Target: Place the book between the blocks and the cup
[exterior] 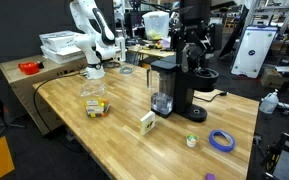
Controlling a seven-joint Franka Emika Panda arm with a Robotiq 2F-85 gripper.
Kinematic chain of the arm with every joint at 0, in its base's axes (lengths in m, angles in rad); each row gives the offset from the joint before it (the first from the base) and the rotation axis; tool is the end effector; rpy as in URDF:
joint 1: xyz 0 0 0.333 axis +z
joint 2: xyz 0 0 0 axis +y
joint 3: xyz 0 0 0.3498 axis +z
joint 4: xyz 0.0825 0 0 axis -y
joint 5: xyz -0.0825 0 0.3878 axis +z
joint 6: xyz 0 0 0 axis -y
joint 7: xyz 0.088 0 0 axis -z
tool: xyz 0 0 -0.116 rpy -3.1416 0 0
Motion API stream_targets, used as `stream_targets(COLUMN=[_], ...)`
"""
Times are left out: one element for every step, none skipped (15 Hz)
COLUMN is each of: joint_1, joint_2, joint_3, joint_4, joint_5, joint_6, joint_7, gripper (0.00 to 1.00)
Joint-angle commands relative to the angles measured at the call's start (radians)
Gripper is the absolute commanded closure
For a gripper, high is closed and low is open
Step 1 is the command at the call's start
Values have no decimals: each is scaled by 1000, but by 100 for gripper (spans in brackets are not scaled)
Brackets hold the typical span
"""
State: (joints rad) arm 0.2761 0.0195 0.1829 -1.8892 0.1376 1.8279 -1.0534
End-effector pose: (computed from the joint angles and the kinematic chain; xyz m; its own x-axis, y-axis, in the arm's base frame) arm 0.4979 0.2591 0.5087 0.1034 0.9918 0.0746 0.9862 -0.0925 -0.1377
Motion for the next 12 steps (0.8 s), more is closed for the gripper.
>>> stream_targets(joint_1=[-19,-18,-16,-15,-12,-9,-7,-5,-1,4,8,12], joint_2=[44,58,74,90,111,135,160,184,210,235,260,284], joint_3=[20,23,27,32,38,45,53,58,62,64,64,65], joint_4=[31,33,37,42,49,60,73,86,97,108,120,138], joint_5=[14,8,-2,-2,-15,-36,-51,-77,-117,-163,-201,-234], joint_6=[45,71,85,99,116,123,121,116,115,120,124,122], joint_7=[-16,-12,-8,-6,-5,-1,-4,1,11,20,32,48], gripper=[0,0,0,0,0,0,0,0,0,0,0,0])
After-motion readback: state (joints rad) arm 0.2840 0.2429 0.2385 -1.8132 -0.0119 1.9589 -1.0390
